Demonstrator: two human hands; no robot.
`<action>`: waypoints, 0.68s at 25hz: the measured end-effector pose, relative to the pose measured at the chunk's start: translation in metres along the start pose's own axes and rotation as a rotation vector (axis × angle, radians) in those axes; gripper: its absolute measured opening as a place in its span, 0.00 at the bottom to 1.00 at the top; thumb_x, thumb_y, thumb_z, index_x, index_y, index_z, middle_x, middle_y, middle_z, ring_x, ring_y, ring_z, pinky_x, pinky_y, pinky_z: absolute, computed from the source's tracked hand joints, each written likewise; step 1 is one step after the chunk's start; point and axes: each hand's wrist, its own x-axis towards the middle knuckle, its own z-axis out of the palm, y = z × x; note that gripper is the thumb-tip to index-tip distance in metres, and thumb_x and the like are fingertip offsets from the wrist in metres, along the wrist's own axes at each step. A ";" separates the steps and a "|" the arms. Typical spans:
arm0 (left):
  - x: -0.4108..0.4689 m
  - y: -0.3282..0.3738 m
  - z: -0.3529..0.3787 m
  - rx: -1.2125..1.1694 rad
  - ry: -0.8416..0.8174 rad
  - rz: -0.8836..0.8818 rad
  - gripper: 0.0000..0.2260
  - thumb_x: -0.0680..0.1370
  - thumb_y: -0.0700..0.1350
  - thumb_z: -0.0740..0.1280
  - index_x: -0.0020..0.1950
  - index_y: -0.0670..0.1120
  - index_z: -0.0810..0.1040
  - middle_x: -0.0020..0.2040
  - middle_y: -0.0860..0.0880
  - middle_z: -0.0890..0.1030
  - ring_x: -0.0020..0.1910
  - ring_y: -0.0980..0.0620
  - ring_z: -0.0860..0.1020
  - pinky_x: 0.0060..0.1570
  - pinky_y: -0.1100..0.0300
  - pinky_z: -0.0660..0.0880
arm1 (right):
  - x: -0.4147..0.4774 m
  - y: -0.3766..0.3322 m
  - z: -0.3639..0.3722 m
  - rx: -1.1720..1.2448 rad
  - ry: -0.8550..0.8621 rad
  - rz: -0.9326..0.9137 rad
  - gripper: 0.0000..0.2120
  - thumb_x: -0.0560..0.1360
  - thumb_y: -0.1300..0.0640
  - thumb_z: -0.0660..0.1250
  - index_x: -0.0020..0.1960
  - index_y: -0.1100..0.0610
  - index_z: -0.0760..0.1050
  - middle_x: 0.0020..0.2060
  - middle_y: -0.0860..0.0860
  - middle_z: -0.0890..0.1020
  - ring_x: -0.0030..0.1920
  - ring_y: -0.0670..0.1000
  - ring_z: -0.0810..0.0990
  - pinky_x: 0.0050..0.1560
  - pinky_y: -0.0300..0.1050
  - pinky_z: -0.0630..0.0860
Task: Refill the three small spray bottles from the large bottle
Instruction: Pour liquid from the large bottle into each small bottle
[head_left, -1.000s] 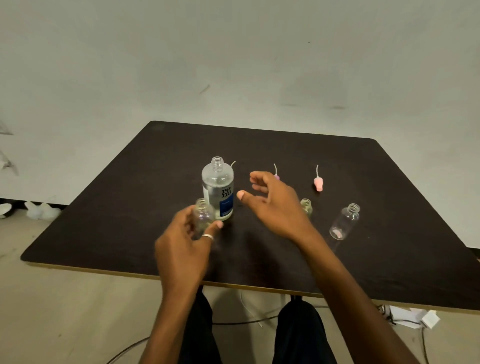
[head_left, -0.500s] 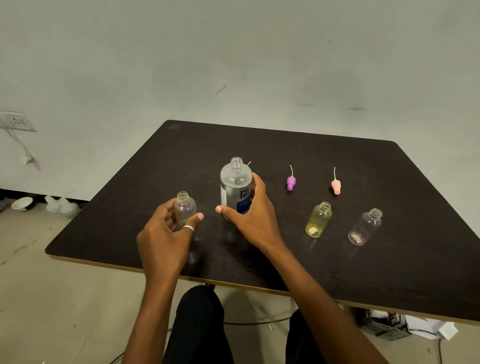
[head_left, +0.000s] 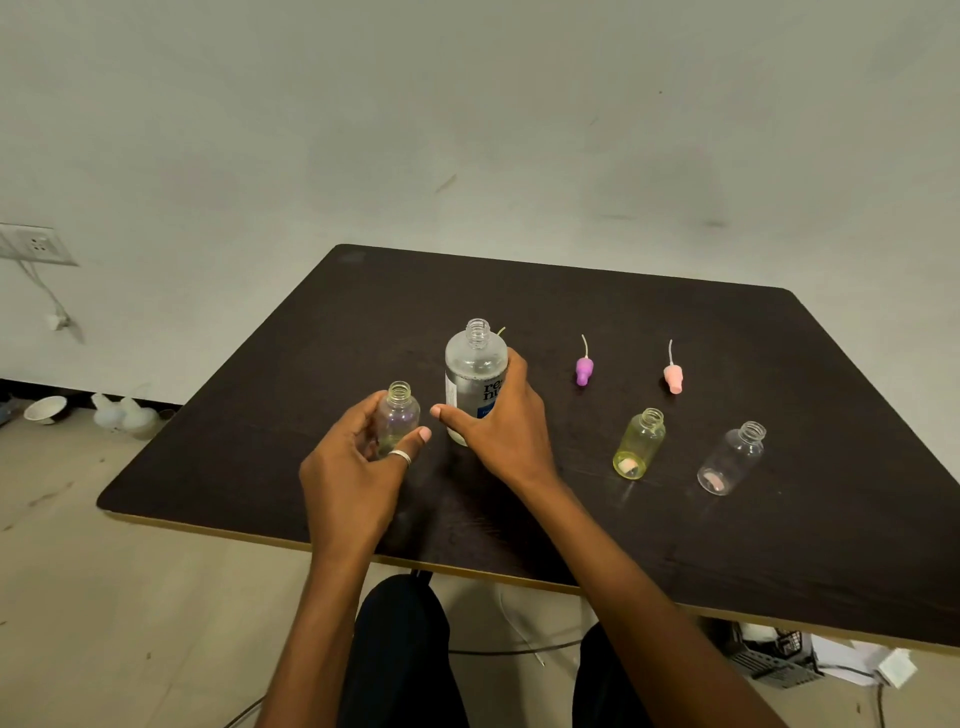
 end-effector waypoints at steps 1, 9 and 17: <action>0.000 0.001 0.001 -0.002 -0.003 0.001 0.26 0.70 0.48 0.78 0.68 0.52 0.77 0.58 0.54 0.81 0.51 0.62 0.77 0.46 0.74 0.70 | 0.001 0.000 0.000 -0.023 0.002 0.000 0.43 0.63 0.40 0.78 0.70 0.47 0.59 0.66 0.45 0.74 0.63 0.46 0.75 0.59 0.44 0.77; 0.000 0.020 0.004 -0.016 -0.046 0.062 0.27 0.70 0.49 0.78 0.68 0.51 0.77 0.58 0.55 0.82 0.48 0.68 0.77 0.42 0.80 0.71 | -0.003 -0.014 -0.034 -0.167 0.010 -0.083 0.38 0.65 0.38 0.75 0.67 0.49 0.61 0.60 0.46 0.78 0.57 0.47 0.78 0.54 0.47 0.79; -0.005 0.044 0.011 -0.044 -0.023 0.169 0.29 0.70 0.51 0.78 0.70 0.51 0.76 0.61 0.53 0.82 0.55 0.60 0.79 0.51 0.72 0.74 | -0.030 -0.050 -0.109 -0.497 -0.030 -0.255 0.37 0.67 0.38 0.73 0.69 0.51 0.61 0.61 0.48 0.77 0.58 0.50 0.78 0.55 0.49 0.78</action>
